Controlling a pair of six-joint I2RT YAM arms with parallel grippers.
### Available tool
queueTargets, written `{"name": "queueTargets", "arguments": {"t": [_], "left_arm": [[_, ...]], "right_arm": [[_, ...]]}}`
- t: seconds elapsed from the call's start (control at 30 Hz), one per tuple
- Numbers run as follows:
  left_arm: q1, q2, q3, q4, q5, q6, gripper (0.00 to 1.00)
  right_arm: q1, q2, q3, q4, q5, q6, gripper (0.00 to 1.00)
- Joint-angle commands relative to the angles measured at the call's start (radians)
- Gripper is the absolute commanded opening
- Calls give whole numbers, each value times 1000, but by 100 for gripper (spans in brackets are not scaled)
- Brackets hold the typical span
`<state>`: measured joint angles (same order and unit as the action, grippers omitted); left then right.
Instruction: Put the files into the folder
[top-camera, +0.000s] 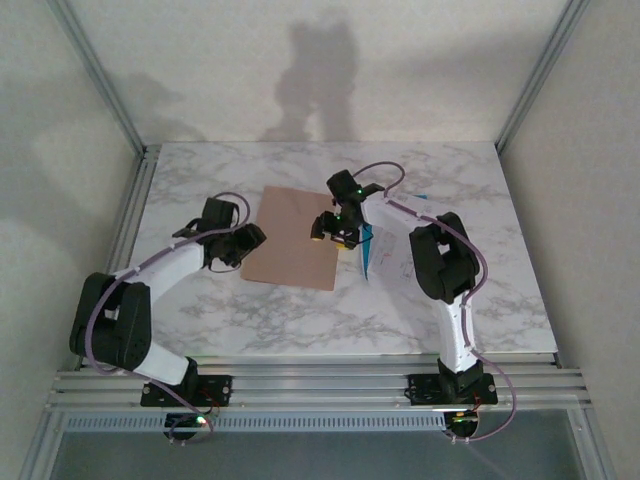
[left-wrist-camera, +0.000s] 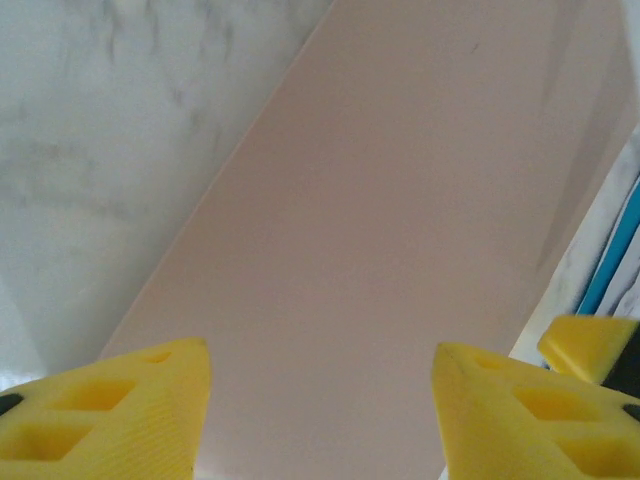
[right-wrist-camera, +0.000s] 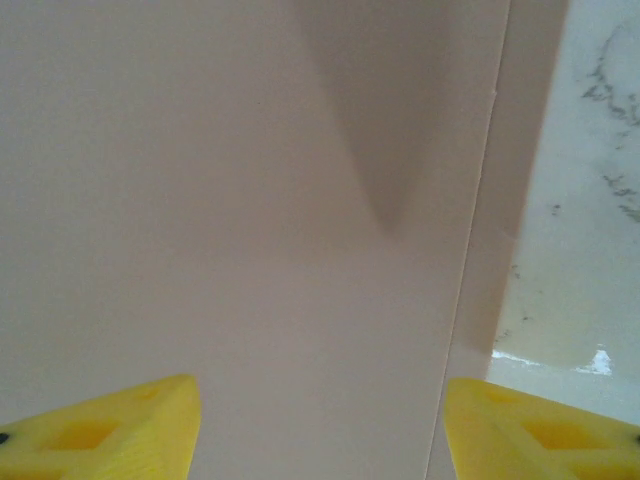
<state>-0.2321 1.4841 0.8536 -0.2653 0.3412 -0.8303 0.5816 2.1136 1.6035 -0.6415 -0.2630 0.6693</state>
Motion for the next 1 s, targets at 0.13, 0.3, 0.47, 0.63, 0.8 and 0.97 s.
{"name": "queueTargets", "arguments": {"t": [0.13,0.3,0.47,0.63,0.8,0.97], "left_arm": [[-37,-83,-55,23,50,-121,62],[-51,-93,-88,44,68,-157,63],[-60,-93,-131,83,87,-199,63],[-74,-91,-168,148,109,-269,66],[-100,-93,-232,207,104,-390,69],[-114,-126,-319,304,72,-531,71]], "right_arm": [[7,44,35,-37,-2,-5,65],[7,61,46,-37,-2,-8,65],[8,71,44,-39,1,-6,65],[8,88,36,-57,20,2,63],[11,94,30,-81,39,8,63],[11,97,29,-96,44,7,63]]}}
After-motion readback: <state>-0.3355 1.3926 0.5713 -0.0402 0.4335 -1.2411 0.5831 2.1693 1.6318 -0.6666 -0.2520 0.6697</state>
